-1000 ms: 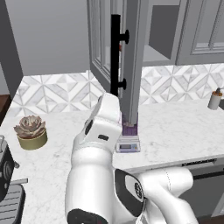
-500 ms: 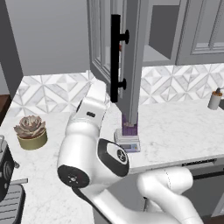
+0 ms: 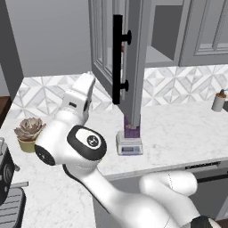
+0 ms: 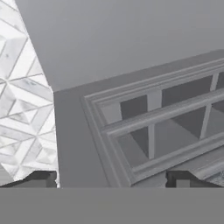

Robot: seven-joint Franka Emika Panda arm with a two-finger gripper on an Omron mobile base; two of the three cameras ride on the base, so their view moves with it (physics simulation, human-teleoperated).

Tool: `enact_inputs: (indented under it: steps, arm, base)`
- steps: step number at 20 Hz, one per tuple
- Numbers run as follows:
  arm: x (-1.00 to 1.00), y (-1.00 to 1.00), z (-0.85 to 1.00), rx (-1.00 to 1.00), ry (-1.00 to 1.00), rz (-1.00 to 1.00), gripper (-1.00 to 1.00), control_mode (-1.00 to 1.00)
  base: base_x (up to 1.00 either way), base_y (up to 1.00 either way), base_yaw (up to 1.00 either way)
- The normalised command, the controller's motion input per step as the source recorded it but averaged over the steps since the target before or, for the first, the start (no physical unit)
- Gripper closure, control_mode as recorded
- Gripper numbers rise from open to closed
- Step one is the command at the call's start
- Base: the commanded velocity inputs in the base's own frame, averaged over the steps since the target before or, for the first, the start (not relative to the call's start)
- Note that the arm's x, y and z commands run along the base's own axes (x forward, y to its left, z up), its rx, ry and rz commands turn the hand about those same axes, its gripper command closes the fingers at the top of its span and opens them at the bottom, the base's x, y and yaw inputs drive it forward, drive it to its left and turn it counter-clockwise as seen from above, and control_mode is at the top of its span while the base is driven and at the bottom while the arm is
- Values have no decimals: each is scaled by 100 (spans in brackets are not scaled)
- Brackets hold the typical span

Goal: Pick the cereal and place it on the digital scale for weighing, and close the cabinet.

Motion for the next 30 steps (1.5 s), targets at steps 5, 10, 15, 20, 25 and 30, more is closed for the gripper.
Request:
enact_inputs:
  steps: [5, 10, 15, 20, 25, 30]
  arm:
    - [13, -5, 3, -2, 0, -26, -100, -100]
    - [5, -25, 8, 0, 0, -20, -100, -100]
    - [19, -36, 8, 0, 0, -20, -100, -100]
    - [-6, -44, 27, 0, -8, -19, -100, -100]
    - [-29, -63, 45, 0, -20, -15, -100, -100]
    - [-24, -77, 37, 3, -16, -9, -100, -100]
  base:
    - [0, 0, 0]
    - [0, 0, 0]
    - [0, 0, 0]
    - [0, 0, 0]
    - [0, 0, 0]
    - [0, 0, 0]
